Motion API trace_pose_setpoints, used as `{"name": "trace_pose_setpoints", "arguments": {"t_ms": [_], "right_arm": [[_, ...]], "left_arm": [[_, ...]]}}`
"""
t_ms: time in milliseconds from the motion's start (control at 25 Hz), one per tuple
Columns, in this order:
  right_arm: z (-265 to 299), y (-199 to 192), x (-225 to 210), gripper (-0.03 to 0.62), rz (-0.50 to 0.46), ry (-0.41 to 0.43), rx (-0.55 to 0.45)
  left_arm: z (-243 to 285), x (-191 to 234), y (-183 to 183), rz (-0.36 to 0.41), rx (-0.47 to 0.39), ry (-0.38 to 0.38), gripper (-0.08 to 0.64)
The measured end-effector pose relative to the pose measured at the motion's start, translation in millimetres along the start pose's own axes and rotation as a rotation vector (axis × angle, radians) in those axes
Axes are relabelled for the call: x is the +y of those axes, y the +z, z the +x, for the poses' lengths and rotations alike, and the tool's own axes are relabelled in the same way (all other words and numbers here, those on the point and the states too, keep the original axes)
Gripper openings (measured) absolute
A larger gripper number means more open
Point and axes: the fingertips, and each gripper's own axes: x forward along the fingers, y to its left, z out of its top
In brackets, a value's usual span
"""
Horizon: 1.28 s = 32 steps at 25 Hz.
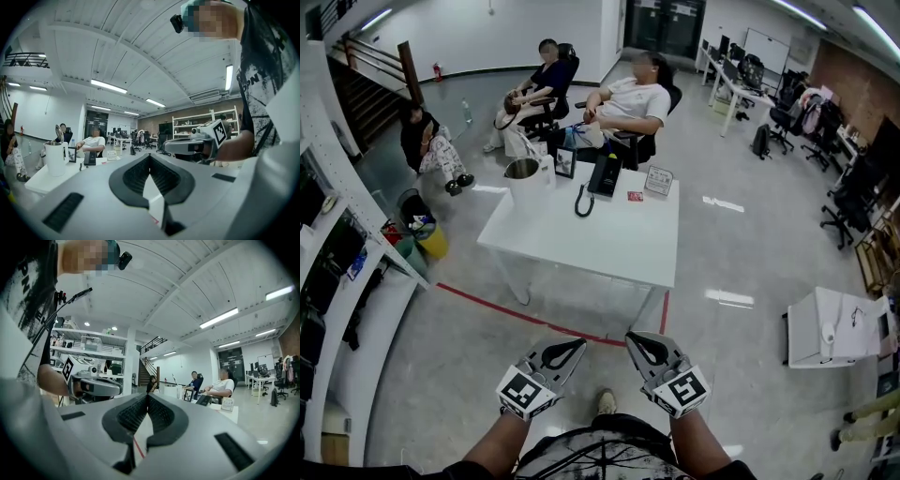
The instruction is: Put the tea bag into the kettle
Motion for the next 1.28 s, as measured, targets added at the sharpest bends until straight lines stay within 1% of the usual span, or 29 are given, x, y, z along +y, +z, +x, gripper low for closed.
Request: {"name": "trace_pose_setpoints", "arguments": {"t_ms": [160, 360, 480, 680, 840, 960, 1280], "right_arm": [[6.9, -3.5, -24.8, 0.011, 0.006, 0.036, -0.01], [12.3, -16.9, -61.3, 0.011, 0.028, 0.037, 0.015], [14.1, -15.1, -77.1, 0.011, 0.018, 0.059, -0.011], [18.5, -14.0, -106.1, 0.011, 0.032, 0.046, -0.028], [22.5, -11.2, -120.4, 0.011, 0.029, 0.057, -0.047], [25.0, -8.4, -129.0, 0.011, 0.029, 0.063, -0.053], [29.6, -7.6, -139.5, 0.011, 0.032, 0.07, -0.079]], "left_arm": [[32.2, 9.8, 1.2, 0.008, 0.009, 0.0, 0.008], [67.9, 23.5, 2.8, 0.006, 0.017, 0.006, 0.008], [86.1, 27.9, 4.1, 0.019, 0.027, 0.0, 0.009], [109.8, 37.1, 9.8, 0.035, 0.027, 0.0, 0.008], [123.0, 43.6, 13.1, 0.047, 0.022, 0.011, 0.008], [130.5, 47.2, 16.0, 0.038, 0.025, 0.025, 0.008], [139.2, 53.9, 18.7, 0.051, 0.026, 0.041, 0.008]]}}
